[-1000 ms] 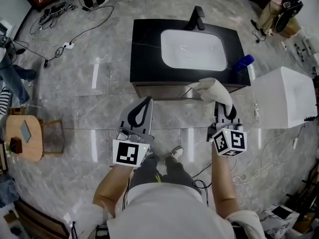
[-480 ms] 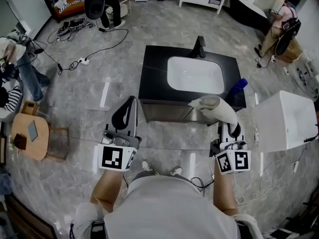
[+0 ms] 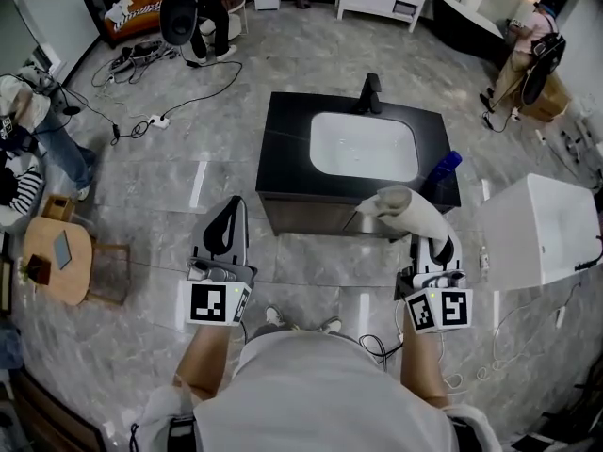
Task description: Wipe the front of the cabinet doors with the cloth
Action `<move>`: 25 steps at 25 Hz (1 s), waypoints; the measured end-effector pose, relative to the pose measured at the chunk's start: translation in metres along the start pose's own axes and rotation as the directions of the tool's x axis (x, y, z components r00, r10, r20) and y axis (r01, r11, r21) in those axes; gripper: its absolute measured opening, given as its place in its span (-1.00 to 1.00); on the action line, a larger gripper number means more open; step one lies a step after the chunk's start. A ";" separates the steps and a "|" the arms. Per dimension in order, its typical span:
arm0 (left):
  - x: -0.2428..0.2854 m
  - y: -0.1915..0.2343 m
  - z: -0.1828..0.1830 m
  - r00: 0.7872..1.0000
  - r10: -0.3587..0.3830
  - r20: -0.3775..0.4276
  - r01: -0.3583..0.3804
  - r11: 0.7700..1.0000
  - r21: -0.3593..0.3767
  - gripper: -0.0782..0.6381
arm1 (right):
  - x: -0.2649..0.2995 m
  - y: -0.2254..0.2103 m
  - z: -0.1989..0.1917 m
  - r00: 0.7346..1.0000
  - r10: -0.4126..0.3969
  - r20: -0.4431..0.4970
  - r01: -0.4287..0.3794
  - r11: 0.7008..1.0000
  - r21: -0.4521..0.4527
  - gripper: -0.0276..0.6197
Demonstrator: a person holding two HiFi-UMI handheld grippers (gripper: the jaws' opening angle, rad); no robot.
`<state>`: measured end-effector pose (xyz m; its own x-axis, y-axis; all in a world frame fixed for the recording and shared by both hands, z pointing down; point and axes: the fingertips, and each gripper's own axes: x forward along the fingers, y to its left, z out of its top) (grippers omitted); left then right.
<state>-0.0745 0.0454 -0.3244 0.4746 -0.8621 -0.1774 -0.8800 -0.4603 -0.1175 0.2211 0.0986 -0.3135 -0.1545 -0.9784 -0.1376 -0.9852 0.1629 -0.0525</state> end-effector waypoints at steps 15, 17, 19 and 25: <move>-0.012 -0.002 -0.001 0.999 -0.022 -0.040 0.021 0.999 -0.024 -0.73 | -0.017 0.004 0.004 0.999 -0.027 -0.043 0.025 0.999 -0.032 -0.70; -0.012 0.000 0.002 0.999 -0.023 -0.033 0.022 0.999 -0.024 -0.73 | -0.017 0.005 0.002 0.999 -0.030 -0.045 0.029 0.999 -0.028 -0.70; -0.013 0.001 0.003 0.999 -0.022 -0.032 0.021 0.999 -0.027 -0.73 | -0.018 0.008 0.002 0.998 -0.029 -0.048 0.027 0.999 -0.027 -0.70; -0.017 0.002 0.004 0.999 -0.013 -0.031 0.012 1.000 -0.027 -0.73 | -0.021 0.008 0.004 0.999 -0.018 -0.048 0.017 1.000 -0.017 -0.70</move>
<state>-0.0840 0.0599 -0.3257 0.4849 -0.8624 -0.1452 -0.8745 -0.4760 -0.0934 0.2168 0.1213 -0.3148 -0.1402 -0.9861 -0.0888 -0.9889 0.1440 -0.0377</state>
